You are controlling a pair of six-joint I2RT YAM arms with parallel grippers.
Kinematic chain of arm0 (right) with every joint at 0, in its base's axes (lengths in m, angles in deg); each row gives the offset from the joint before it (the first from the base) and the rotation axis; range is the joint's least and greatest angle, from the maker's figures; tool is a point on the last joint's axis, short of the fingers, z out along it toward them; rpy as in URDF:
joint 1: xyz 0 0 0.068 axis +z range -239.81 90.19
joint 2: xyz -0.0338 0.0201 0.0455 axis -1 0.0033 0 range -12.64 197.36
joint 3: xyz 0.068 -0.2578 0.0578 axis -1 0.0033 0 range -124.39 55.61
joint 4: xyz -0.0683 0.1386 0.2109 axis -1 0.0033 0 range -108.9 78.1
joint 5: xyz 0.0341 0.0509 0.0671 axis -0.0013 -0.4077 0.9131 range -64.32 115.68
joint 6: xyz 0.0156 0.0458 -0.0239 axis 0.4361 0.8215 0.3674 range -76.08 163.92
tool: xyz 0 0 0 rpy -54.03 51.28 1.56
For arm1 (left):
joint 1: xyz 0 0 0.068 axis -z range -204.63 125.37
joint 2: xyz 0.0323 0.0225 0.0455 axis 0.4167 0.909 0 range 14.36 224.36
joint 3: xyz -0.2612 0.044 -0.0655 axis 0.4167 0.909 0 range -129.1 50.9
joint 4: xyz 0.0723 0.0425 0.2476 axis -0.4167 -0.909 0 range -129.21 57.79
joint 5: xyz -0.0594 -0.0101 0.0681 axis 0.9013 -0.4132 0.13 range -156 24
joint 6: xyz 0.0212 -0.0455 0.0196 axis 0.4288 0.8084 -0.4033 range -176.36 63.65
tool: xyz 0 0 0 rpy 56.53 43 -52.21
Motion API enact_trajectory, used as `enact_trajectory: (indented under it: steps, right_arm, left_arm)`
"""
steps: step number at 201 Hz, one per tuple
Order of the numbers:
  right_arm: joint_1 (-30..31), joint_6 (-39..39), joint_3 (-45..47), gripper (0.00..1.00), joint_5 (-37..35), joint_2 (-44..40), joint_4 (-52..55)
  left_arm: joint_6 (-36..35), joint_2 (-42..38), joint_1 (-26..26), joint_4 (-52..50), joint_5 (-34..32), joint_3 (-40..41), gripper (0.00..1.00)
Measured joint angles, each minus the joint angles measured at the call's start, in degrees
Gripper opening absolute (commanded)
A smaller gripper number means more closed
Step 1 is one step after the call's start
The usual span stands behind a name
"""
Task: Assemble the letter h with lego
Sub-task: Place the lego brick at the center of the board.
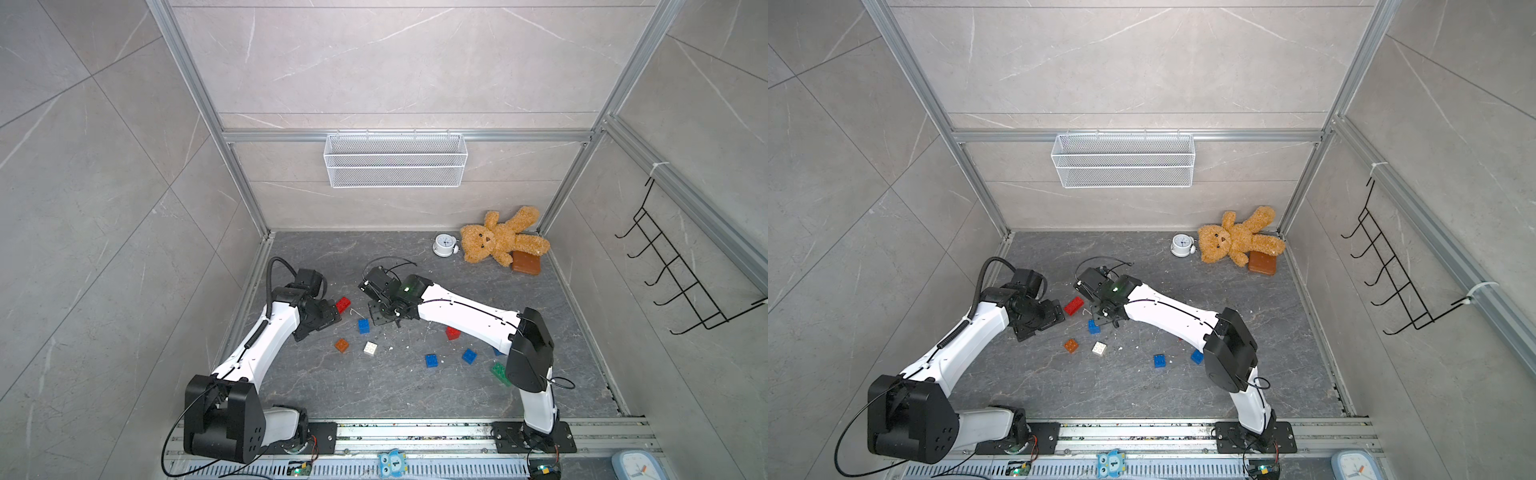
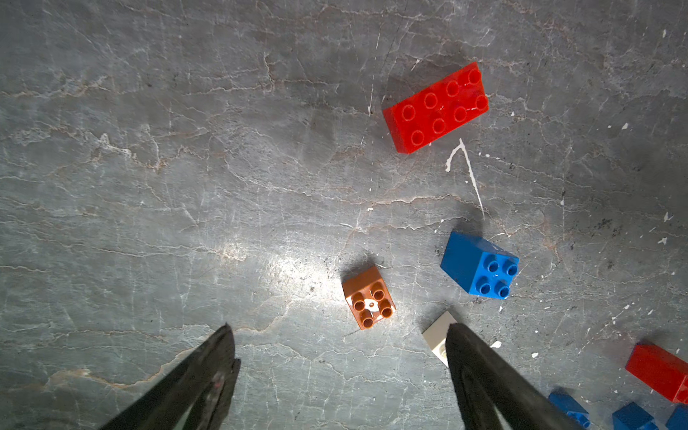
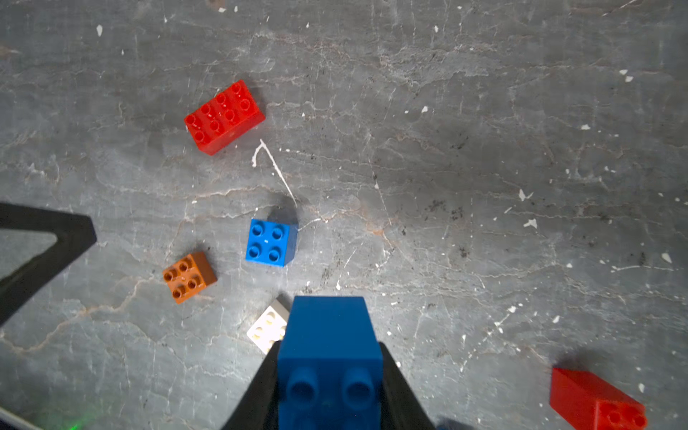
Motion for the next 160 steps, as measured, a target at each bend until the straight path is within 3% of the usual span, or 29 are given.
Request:
enact_trajectory:
  steps: [61,160]
  right_arm:
    - [-0.9,2.4,-1.4,0.0,0.4,7.2,1.7]
    - [-3.4,5.4,-1.4,0.0,0.6,9.7,0.6]
  left_arm:
    - [-1.1,1.2,0.0,0.9,0.3,0.0,0.9]
    - [-1.8,4.3,0.0,1.5,0.8,-1.1,0.9]
